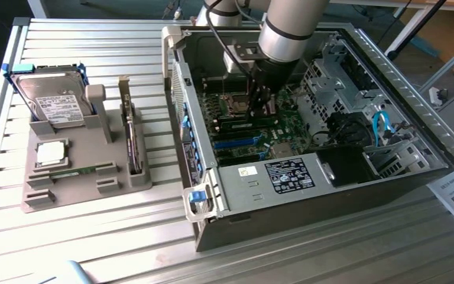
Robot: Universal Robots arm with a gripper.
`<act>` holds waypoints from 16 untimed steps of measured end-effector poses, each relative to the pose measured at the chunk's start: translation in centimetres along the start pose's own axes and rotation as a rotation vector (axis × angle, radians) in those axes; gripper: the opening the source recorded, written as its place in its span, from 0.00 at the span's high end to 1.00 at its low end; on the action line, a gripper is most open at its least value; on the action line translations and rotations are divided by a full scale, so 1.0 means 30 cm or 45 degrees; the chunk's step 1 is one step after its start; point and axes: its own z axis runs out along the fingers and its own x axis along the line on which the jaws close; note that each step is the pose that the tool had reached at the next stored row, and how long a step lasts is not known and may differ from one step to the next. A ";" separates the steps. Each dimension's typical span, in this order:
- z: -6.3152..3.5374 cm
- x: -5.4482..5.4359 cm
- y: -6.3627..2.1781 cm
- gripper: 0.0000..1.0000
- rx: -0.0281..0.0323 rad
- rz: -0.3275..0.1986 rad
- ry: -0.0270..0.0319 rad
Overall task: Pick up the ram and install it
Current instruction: 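Press down the ram until it locks into place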
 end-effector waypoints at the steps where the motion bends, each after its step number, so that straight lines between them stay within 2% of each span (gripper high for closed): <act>1: -0.005 0.000 0.000 0.90 0.0000 0.000 0.0001; 5: -0.023 0.000 0.000 0.90 -0.0001 0.000 0.0002; 12: -0.025 0.000 0.007 0.90 -0.0001 0.000 0.0003; 14: -0.024 0.000 0.027 0.90 0.0004 0.000 0.0001; 16: -0.024 0.001 0.070 0.90 0.0030 0.000 0.0001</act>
